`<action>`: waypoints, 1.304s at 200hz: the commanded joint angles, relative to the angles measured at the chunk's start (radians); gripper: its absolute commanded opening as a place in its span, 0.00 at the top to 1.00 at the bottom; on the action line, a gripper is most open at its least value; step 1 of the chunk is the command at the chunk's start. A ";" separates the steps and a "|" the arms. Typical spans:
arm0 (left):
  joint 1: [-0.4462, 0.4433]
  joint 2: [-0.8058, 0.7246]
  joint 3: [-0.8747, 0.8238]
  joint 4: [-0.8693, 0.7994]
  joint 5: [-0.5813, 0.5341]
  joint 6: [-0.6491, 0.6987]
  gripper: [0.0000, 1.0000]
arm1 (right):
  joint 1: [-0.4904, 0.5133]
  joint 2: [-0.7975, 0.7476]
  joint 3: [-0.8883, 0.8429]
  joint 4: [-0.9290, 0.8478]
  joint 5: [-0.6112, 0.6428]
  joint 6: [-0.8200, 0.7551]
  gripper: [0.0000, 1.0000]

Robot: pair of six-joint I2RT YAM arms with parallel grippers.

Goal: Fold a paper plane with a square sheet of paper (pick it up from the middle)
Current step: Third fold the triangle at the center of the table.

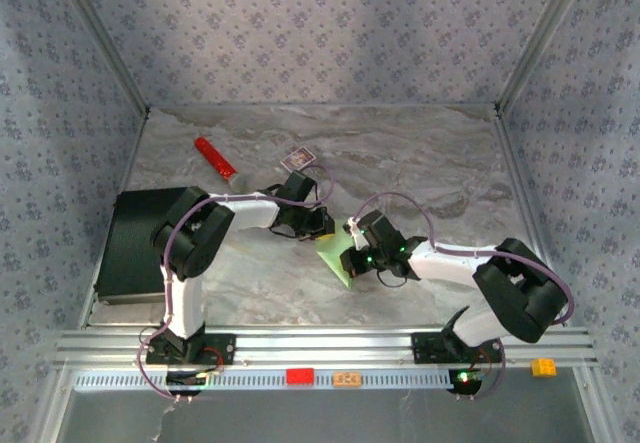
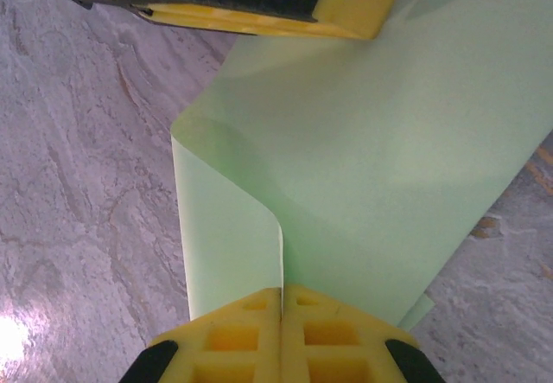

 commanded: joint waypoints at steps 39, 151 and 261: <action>-0.005 0.008 -0.024 -0.017 -0.032 -0.011 0.87 | -0.007 0.009 0.022 -0.040 0.060 0.016 1.00; -0.005 0.007 -0.024 -0.017 -0.031 -0.013 0.87 | -0.010 0.016 0.031 -0.063 0.073 0.012 1.00; -0.005 0.007 -0.024 -0.017 -0.031 -0.015 0.87 | -0.012 0.048 0.043 -0.070 0.073 0.015 1.00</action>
